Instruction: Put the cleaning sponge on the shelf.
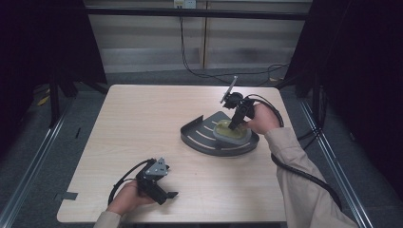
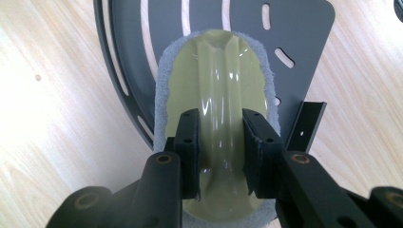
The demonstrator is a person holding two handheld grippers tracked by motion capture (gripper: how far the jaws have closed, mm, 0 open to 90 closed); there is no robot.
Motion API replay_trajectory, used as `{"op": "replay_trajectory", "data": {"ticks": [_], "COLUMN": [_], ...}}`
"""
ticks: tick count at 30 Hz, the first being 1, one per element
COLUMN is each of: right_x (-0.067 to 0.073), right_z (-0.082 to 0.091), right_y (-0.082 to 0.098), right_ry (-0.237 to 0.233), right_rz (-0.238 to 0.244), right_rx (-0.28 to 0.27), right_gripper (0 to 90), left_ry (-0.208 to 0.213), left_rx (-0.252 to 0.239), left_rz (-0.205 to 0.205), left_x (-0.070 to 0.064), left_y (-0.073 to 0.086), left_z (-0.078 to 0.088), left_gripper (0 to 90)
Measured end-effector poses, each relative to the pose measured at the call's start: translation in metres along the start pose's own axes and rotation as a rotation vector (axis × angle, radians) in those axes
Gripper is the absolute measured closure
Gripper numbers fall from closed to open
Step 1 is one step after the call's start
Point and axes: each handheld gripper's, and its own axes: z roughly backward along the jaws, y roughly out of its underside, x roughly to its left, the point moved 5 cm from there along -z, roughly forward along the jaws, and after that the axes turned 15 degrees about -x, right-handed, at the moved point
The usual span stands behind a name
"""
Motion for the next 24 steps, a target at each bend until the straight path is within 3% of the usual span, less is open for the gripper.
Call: {"op": "replay_trajectory", "data": {"ticks": [19,24], "right_x": [-0.010,-0.012], "right_z": [-0.011,-0.014], "right_y": [0.012,0.016], "right_ry": [0.020,0.021], "right_rz": [-0.029,-0.056], "right_rx": [-0.033,-0.040], "right_gripper": [70.1,70.1], "left_ry": [-0.001,-0.002], "left_rx": [0.000,-0.003], "left_rz": [0.001,0.000], "left_x": [0.000,0.000], "left_y": [0.000,0.000], "left_z": [0.000,0.000], "left_gripper": [0.0,0.0]}}
